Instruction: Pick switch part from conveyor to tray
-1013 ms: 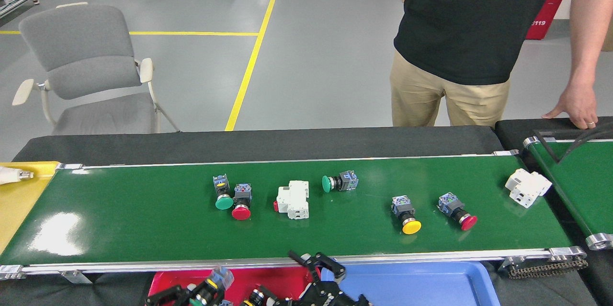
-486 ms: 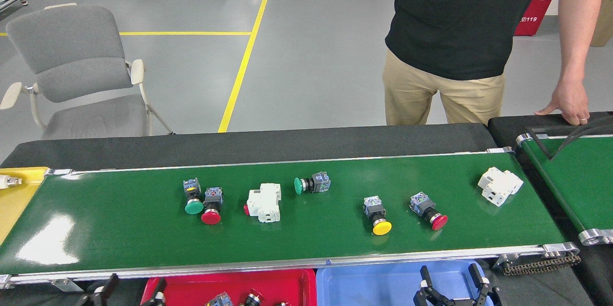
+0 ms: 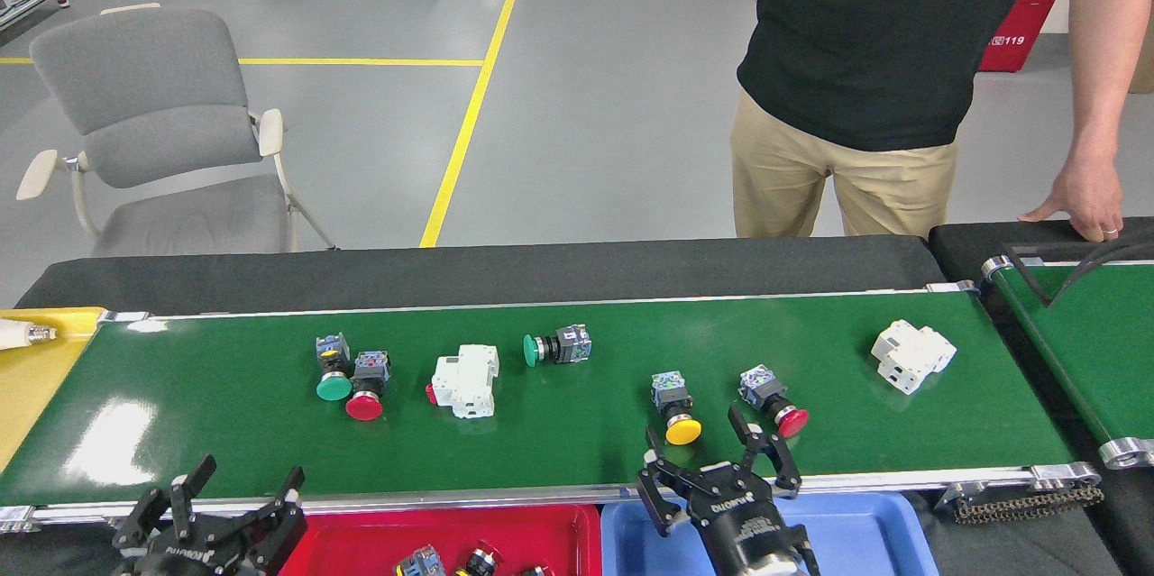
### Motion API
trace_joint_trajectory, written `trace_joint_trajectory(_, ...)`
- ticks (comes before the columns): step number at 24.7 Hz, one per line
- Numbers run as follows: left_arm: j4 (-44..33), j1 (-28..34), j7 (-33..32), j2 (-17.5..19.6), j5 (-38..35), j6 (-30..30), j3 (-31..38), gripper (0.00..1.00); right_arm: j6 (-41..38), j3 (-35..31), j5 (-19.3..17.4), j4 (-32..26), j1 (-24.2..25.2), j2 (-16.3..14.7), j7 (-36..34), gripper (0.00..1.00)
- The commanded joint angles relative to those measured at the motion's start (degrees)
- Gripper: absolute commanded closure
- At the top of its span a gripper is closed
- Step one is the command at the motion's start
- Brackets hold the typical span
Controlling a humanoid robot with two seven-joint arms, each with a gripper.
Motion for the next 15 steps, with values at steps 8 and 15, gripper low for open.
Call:
trace_joint_trajectory(8,7.86,-7.87,-3.75,0.55,-0.11,1.05,-1.15,0.0,2.66,3.77,-0.15,9.08,-7.79,3.25,3.26,0.74)
trace_joint_trajectory(15,18.23,-14.9,-3.57,0.99,-1.6,2.02,-1.06,0.0,1.6,4.47,-0.32,8.82,-8.32,3.25,3.79,0.9)
